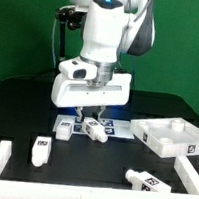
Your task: Assemble one leg
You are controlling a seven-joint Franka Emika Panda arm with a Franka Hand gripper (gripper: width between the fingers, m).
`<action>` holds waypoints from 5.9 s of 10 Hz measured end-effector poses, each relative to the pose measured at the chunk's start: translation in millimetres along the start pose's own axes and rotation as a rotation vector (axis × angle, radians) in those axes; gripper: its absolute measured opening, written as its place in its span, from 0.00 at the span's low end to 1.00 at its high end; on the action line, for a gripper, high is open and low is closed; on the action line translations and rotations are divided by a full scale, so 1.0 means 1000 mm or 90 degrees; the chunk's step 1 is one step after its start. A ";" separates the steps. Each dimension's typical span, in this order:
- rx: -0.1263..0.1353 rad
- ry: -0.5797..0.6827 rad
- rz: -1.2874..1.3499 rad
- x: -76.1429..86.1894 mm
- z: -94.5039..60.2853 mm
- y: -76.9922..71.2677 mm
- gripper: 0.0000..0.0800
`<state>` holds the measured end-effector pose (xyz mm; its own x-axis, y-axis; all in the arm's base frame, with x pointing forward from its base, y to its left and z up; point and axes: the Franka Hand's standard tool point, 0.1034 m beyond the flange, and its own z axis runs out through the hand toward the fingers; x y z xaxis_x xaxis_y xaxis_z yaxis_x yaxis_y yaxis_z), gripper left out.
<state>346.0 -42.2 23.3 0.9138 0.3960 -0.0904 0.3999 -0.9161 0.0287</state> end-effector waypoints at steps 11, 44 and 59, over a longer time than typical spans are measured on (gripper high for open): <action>0.006 0.020 -0.016 0.086 -0.042 0.004 0.81; -0.050 0.109 0.011 0.282 -0.019 0.013 0.81; -0.019 0.090 0.106 0.212 -0.052 -0.007 0.36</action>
Offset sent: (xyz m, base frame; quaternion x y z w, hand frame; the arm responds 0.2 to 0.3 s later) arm 0.0000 0.0000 0.0000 0.0000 0.0000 0.0000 1.0000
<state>540.5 50.9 56.0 0.9673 0.2466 0.0591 0.2430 -0.9681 0.0611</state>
